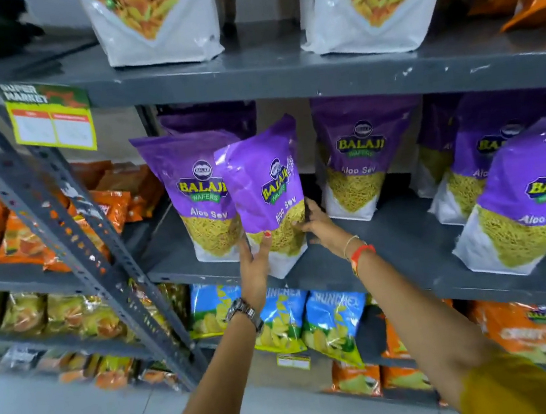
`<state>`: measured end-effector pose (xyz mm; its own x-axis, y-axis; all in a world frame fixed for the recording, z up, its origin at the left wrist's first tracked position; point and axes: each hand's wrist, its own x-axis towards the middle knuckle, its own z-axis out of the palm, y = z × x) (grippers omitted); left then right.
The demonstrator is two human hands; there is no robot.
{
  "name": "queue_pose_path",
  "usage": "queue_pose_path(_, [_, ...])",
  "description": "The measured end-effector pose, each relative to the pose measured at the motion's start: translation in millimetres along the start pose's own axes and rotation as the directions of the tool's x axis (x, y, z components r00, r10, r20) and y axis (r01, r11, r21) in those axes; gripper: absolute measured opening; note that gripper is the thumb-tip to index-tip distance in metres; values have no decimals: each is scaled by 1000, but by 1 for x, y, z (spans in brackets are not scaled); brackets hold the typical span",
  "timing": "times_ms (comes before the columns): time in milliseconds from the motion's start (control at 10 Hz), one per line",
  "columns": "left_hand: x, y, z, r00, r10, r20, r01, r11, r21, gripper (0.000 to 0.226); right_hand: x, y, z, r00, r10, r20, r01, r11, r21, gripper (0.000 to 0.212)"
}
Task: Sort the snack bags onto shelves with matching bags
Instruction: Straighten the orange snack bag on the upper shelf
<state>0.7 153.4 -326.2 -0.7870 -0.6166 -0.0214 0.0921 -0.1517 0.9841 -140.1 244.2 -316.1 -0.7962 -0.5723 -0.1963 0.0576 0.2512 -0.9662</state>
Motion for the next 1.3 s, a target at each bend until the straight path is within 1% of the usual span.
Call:
queue_pose_path(100, [-1, -2, 3, 999, 22, -38, -22, 1000, 2, 51, -3, 2, -6, 999, 23, 49, -22, 1000, -17, 61])
queue_pose_path(200, [1, -2, 9, 995, 86, -46, -87, 996, -19, 54, -8, 4, -15, 997, -11, 77, 12, 1000, -5, 51])
queue_pose_path(300, [13, 0, 14, 990, 140, 8, -140, 990, 25, 42, -19, 10, -25, 998, -69, -15, 69, 997, 30, 48])
queue_pose_path(400, [28, 2, 24, 992, 81, 98, -87, 994, 66, 27, -31, 20, -36, 977, -132, -165, 145, 987, 73, 48])
queue_pose_path(500, [36, 0, 41, 979, 9, 205, -21, 998, 60, 18, -41, 25, -48, 918, -176, -355, 208, 977, 53, 47])
queue_pose_path(600, [39, -4, 62, 961, -37, 275, 21, 998, 61, 12, -43, 37, -65, 842, -170, -512, 184, 983, -25, 59])
queue_pose_path(700, [43, -8, 80, 950, -54, 307, 36, 997, 65, 11, -46, 47, -80, 784, -164, -598, 168, 985, -49, 58])
queue_pose_path(800, [45, -15, 95, 941, -44, 337, 14, 996, 88, 7, -54, 54, -85, 740, -158, -654, 169, 984, -47, 58])
queue_pose_path(900, [43, -20, 101, 934, -68, 352, 36, 995, 98, 10, -67, 55, -83, 713, -148, -685, 157, 986, -51, 43])
queue_pose_path(1000, [44, -20, 103, 928, -97, 359, 60, 992, 113, 21, -73, 49, -79, 697, -150, -702, 154, 986, -58, 40])
queue_pose_path(1100, [43, -14, 105, 927, -136, 350, 90, 985, 145, 21, -77, 42, -77, 702, -146, -697, 150, 987, -56, 42])
queue_pose_path(1200, [46, -17, 104, 927, -125, 354, 79, 987, 143, 22, -77, 38, -77, 723, -137, -677, 142, 989, -49, 59])
queue_pose_path(1300, [39, -14, 106, 944, -43, 328, -1, 991, 130, 29, -90, 27, -68, 704, -93, -704, 128, 992, -3, 87])
